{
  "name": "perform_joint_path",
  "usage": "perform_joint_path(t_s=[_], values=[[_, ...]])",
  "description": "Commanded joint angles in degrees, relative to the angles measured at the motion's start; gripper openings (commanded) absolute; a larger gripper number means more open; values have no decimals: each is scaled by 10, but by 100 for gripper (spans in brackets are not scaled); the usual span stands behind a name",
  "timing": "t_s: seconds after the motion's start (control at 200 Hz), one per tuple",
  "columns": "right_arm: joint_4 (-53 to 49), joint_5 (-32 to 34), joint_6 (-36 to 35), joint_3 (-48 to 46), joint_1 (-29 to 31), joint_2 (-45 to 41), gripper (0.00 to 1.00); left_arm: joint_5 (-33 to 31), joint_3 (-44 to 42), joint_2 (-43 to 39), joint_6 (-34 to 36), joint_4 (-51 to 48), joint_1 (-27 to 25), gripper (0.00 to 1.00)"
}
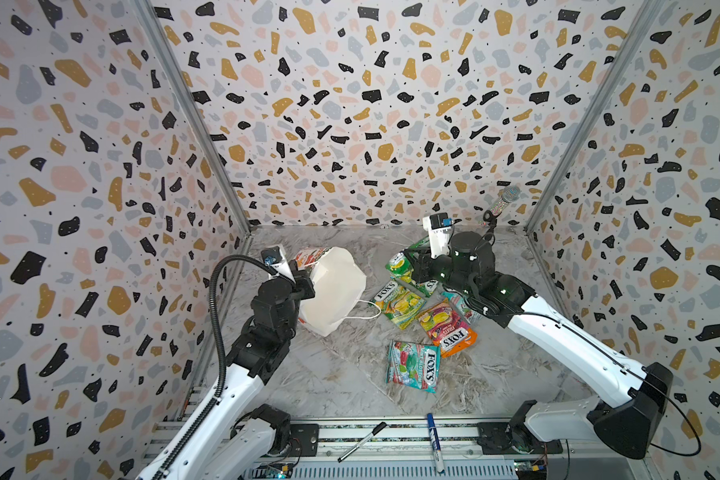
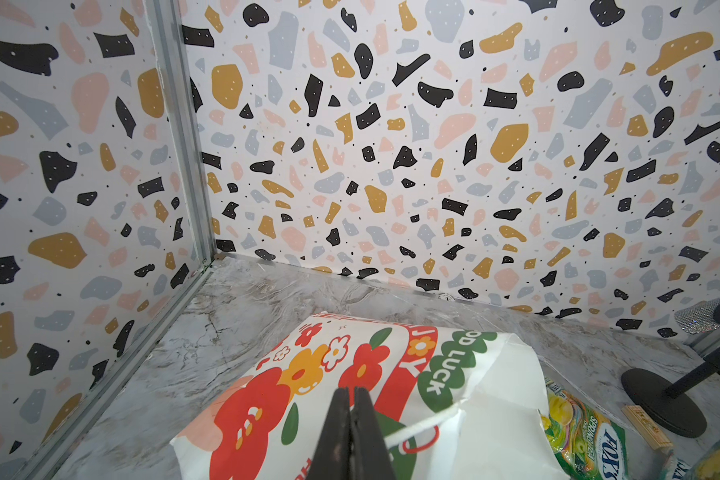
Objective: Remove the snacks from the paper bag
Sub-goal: 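Pull the green Spring Tea packet up out of the bag with the right gripper, then lower the Spring Tea packet onto the table nearer the robot and release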
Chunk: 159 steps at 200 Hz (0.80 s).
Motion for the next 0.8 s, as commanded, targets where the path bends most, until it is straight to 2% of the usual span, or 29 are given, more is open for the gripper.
perform_joint_path(t_s=[0.0,0.225,0.426,0.611,0.791], values=[[-12,-23,-18,-23,-9,-42,0,-14,-2,-12,5,19,3,0],[-9,-109,-29,-93,-15,-69,0,-22,-3,-18,4,19,4,0],[57,-220,7,-147,-7,-52,0,-31,-6,-23,2,21,4,0],[94,-251,20,-152,33,-1,0,-39,-7,-28,2,21,5,0],[170,-297,54,-173,57,43,0,-45,-8,-30,2,21,4,0]])
